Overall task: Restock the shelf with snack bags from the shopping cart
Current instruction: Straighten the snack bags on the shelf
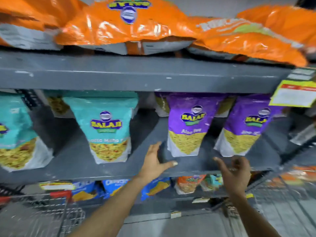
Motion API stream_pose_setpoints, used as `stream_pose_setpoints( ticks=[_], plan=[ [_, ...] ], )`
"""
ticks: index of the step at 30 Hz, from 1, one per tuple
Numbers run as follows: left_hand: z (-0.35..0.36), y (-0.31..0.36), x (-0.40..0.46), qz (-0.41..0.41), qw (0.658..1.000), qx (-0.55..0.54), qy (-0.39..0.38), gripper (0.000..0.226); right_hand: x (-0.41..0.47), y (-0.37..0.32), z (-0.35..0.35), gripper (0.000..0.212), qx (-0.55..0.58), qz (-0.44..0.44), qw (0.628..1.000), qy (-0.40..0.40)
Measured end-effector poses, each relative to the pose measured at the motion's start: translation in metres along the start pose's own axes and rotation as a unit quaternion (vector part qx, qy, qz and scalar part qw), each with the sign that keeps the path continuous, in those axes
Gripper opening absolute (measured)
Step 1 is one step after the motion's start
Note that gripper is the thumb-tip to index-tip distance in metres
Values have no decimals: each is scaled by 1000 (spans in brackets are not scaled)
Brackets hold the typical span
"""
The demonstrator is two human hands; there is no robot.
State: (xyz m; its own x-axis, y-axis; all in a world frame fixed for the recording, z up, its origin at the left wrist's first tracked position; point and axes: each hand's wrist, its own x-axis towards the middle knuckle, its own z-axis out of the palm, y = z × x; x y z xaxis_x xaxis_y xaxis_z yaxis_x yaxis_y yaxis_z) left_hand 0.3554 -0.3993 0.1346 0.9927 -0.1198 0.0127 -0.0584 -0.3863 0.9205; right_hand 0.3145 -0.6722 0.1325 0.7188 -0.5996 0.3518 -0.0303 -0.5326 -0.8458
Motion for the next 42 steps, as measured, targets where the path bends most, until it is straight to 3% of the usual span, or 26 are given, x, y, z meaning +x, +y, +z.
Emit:
stream_pose_setpoints(
  ticks=[2,5,10,20,25,35,42],
  plan=[
    [14,9,25,-23,999,-25,-28,115,31,20,-14,73,-39,14,998,47],
    [29,14,51,-14,999,-32,-26,99,65,42,-21,124,-62,52,996,28],
    [38,12,61,-41,998,-47,14,101,79,44,2,155,-31,51,997,-44],
    [23,7,39,-61,997,-31,30,102,79,41,19,155,-39,25,999,-21],
    [19,3,32,-65,997,-30,30,91,84,46,12,155,-33,33,999,-14],
    [23,-1,29,-54,998,-33,13,106,86,45,8,156,-51,39,998,-5],
    [25,-4,33,-58,998,-29,22,102,86,45,7,156,-54,47,997,0]
  ],
)
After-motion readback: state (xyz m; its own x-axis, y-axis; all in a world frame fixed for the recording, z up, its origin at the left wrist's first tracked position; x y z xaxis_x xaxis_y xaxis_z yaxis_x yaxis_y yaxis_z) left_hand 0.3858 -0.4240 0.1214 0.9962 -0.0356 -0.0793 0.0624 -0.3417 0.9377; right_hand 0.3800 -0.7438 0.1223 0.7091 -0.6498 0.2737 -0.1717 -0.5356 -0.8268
